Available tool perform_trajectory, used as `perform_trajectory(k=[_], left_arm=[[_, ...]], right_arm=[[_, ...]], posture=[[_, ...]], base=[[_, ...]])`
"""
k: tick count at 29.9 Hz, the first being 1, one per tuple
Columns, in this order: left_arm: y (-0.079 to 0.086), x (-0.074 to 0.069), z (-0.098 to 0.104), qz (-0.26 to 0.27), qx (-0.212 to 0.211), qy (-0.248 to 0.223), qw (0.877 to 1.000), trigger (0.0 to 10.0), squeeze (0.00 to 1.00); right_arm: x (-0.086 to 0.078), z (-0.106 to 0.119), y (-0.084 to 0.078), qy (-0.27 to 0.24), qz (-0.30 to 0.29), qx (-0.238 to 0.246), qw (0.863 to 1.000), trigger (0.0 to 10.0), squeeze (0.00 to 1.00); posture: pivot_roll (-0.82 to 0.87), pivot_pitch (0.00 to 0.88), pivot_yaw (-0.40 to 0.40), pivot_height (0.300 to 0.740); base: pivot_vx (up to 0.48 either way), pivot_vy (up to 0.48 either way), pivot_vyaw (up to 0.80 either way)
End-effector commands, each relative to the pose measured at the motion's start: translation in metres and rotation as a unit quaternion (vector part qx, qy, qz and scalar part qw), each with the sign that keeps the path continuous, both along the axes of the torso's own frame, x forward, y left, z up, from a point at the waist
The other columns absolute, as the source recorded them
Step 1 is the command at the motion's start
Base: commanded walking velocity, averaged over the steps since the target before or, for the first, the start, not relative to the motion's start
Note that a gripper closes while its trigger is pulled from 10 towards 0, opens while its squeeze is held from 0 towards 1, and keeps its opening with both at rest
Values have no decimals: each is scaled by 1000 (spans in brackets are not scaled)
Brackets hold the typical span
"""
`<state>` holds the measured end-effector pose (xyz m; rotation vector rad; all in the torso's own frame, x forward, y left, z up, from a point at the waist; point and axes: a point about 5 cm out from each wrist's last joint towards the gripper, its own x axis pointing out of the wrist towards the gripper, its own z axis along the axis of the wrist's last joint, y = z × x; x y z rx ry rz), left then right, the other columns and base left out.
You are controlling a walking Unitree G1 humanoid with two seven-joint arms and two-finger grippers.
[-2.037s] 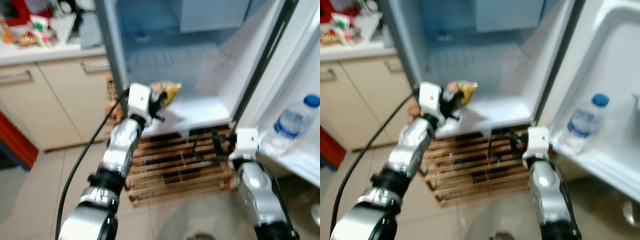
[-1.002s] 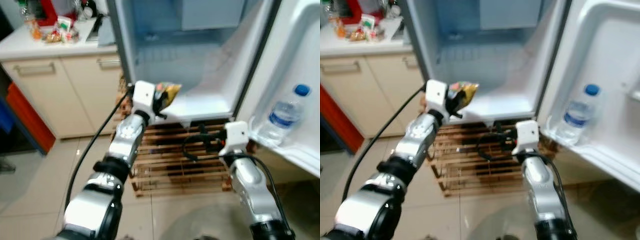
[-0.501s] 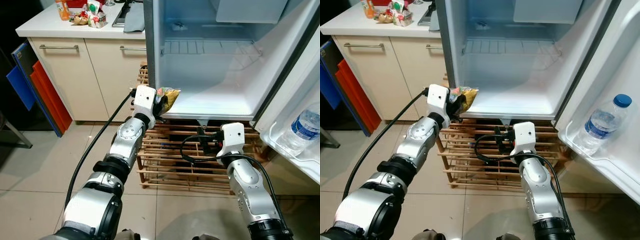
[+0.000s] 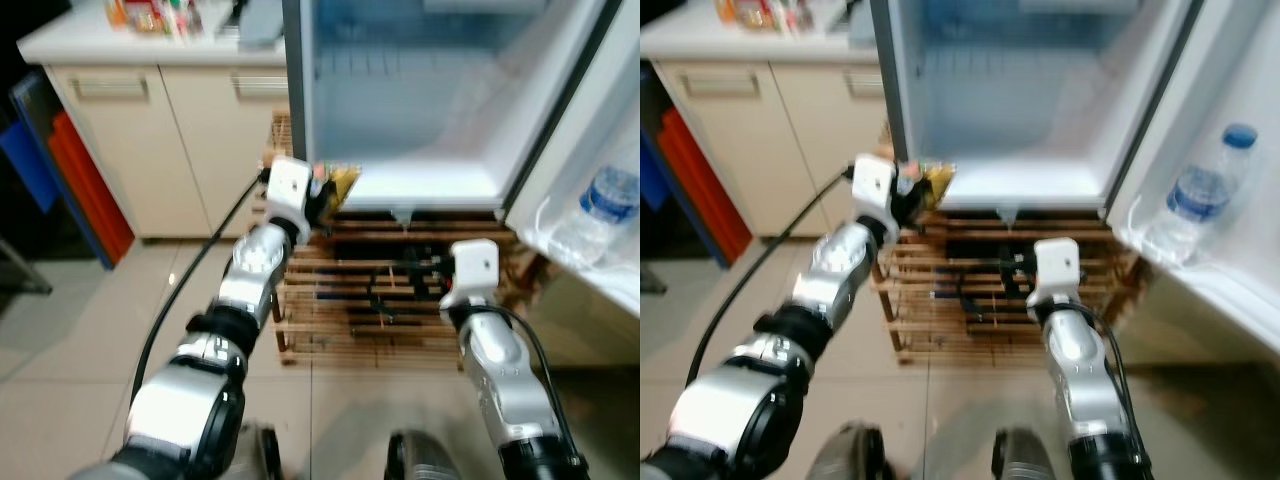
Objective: Restocking fridge
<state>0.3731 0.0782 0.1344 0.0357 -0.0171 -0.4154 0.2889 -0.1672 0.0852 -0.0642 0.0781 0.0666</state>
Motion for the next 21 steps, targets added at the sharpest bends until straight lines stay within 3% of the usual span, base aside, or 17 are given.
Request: perform_trajectory(k=[1, 12, 17, 21], left_arm=[[-5, 3, 13, -11, -3, -29, 1000, 10000, 0], [-8, 3, 18, -18, -2, -45, 999, 10000, 0], [-8, 2, 17, -18, -1, -51, 999, 10000, 0], [-6, 2, 34, -7, -9, -103, 995, 10000, 0]], right_arm=[[4, 3, -1, -6, -5, -2, 1000, 10000, 0], [4, 3, 3, -11, -2, -2, 1000, 10000, 0], [5, 4, 3, -18, -5, -5, 1000, 10000, 0], [7, 16, 3, -56, -7, -1, 998, 10000, 0]], posture=[[-129, 0, 49, 624], [-126, 0, 50, 624], [-122, 0, 52, 624], [-122, 0, 54, 624]], base=[[0, 0, -731], [0, 0, -669], [0, 0, 0], [0, 0, 0]])
